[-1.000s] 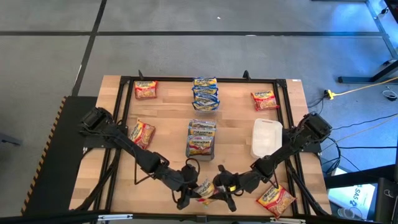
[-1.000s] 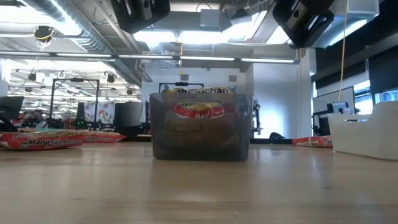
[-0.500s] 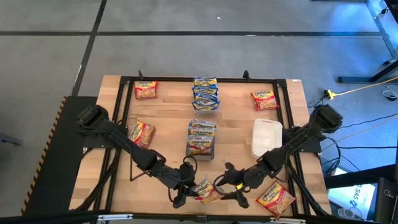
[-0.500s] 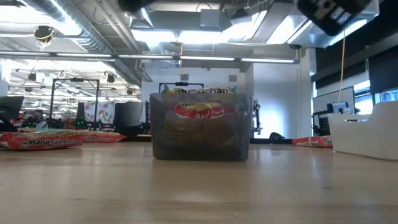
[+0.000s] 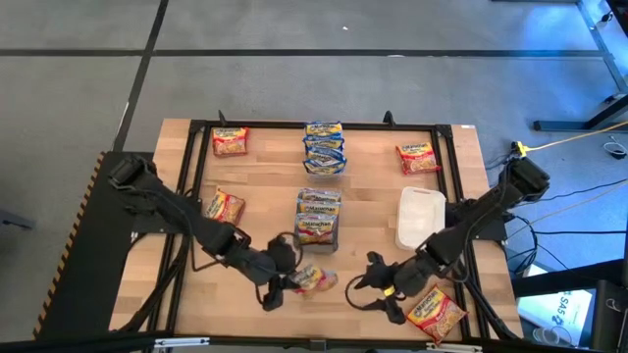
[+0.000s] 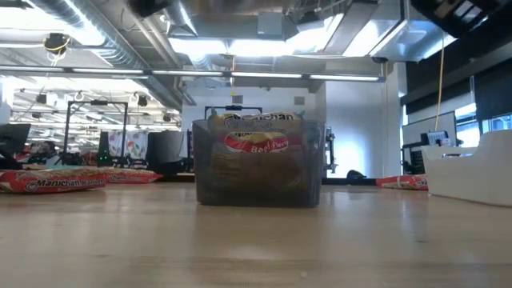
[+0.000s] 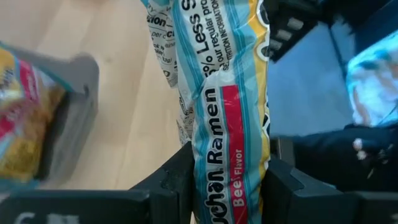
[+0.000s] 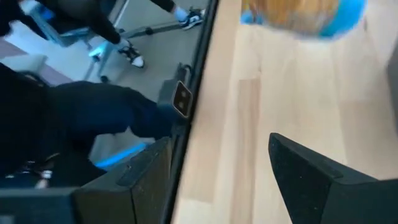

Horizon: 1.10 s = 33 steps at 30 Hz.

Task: Sort Maruchan noodles
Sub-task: Put the light blue noodle pack into the black bin

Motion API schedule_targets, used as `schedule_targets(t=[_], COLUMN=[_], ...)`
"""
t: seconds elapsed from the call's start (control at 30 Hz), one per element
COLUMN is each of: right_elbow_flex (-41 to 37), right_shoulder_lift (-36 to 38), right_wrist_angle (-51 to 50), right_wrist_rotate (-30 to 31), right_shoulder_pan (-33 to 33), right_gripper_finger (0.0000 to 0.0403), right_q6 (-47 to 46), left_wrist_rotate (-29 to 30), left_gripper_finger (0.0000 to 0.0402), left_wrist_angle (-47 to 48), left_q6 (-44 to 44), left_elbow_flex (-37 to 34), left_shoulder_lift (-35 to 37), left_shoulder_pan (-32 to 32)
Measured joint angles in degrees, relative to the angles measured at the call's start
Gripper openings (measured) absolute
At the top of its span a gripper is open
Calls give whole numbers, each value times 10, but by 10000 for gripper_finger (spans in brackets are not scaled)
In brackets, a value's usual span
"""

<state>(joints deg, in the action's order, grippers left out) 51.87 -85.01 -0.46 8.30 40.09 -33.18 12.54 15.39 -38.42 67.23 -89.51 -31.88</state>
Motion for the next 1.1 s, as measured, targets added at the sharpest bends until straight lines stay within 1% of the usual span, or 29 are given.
schedule_targets(t=[0.03, 0.1, 0.17, 0.23, 0.33, 0.43, 0.57, 0.63, 0.8, 0.83, 0.9, 0.93, 0.97, 1.03, 1.1], right_elbow_flex=[0, 0, 0, 0, 0, 0, 0, 0, 0, 0, 0, 0, 0, 0, -1], right_shoulder_lift=[0, 0, -2, -4, -14, -30, -60, -74, -114, -122, -140, -147, -153, -166, -174], right_wrist_angle=[-5, -8, -5, -6, -6, -6, -7, -5, -3, 0, 3, 0, 3, 4, -3], right_wrist_rotate=[15, 47, 76, 101, 139, 174, 181, 184, 221, 223, 228, 232, 232, 232, 226], right_shoulder_pan=[8, 22, 36, 51, 70, 82, 83, 81, 68, 65, 59, 55, 53, 44, 40], right_gripper_finger=[245, 245, 246, 246, 246, 246, 246, 246, 246, 246, 246, 246, 246, 246, 246], right_q6=[0, -2, -10, -14, -27, -44, -63, -70, -63, -58, -56, -55, -55, -54, -54], left_wrist_rotate=[-1, -1, -4, -4, -22, -18, -12, -28, -73, -83, -94, -100, -104, -106, -108], left_gripper_finger=[113, 113, 113, 113, 113, 113, 113, 113, 113, 113, 113, 114, 114, 114, 114], left_wrist_angle=[-1, 35, 52, 83, 93, 104, 120, 130, 119, 115, 139, 128, 121, 149, 146], left_q6=[2, 11, 34, 75, 176, 239, 290, 306, 343, 345, 346, 350, 356, 356, 354], left_elbow_flex=[1, 2, 2, 1, 2, 2, 2, 1, 2, 2, 0, 1, 2, 1, 1], left_shoulder_lift=[6, 23, 31, 43, 51, 51, 42, 40, 25, 20, 12, 2, -6, -19, -36], left_shoulder_pan=[6, 15, 31, 49, 78, 107, 152, 170, 210, 215, 218, 219, 219, 220, 220])
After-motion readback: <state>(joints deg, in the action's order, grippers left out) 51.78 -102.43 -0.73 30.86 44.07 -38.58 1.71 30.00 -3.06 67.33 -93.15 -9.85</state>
